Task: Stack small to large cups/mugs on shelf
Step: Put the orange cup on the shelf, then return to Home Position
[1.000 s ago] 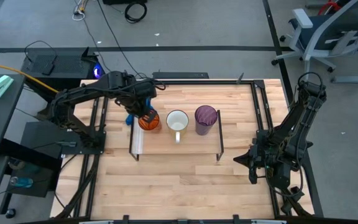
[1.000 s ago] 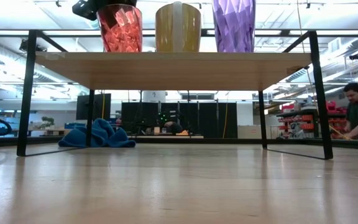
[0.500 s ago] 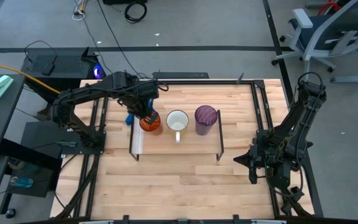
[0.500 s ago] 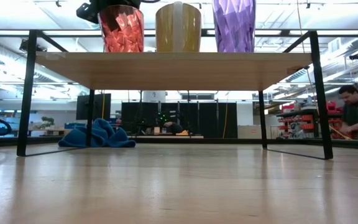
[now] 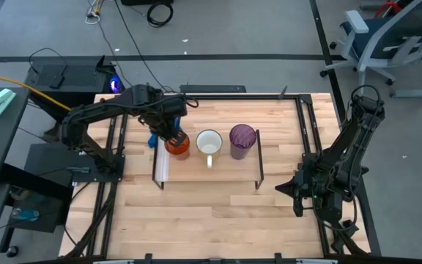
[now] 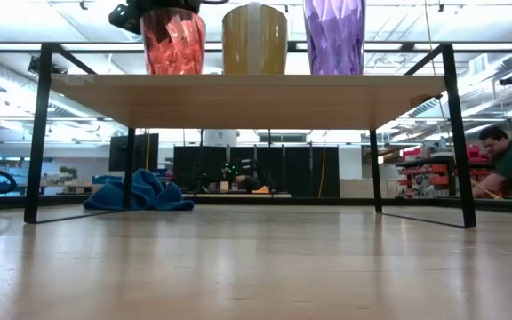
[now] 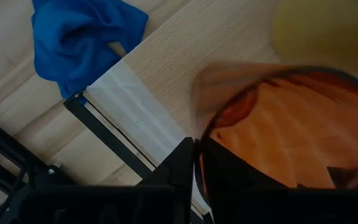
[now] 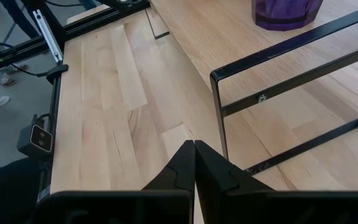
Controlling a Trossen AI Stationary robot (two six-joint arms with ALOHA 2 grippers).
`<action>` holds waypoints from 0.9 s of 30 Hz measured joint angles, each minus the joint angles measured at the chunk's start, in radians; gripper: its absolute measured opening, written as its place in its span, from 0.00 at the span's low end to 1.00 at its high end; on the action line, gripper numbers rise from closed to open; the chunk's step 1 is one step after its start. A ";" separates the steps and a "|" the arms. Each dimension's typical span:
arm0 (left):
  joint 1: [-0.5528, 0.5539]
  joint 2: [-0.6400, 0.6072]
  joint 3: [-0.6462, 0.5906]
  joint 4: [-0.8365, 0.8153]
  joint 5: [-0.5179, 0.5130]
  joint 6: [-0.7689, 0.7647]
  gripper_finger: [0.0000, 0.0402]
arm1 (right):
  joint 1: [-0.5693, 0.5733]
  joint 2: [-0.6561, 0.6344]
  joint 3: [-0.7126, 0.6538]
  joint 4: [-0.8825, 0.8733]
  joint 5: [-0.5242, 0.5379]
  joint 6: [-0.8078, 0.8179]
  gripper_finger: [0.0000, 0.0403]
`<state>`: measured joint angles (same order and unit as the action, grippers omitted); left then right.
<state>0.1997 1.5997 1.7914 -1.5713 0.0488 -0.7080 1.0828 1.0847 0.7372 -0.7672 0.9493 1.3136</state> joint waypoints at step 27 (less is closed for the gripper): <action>0.000 -0.055 0.000 -0.001 0.001 0.091 0.25 | 0.000 0.000 0.000 0.001 0.000 0.004 0.03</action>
<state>0.1997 1.5444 1.7916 -1.5719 0.0500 -0.6166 1.0828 1.0847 0.7372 -0.7666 0.9497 1.3178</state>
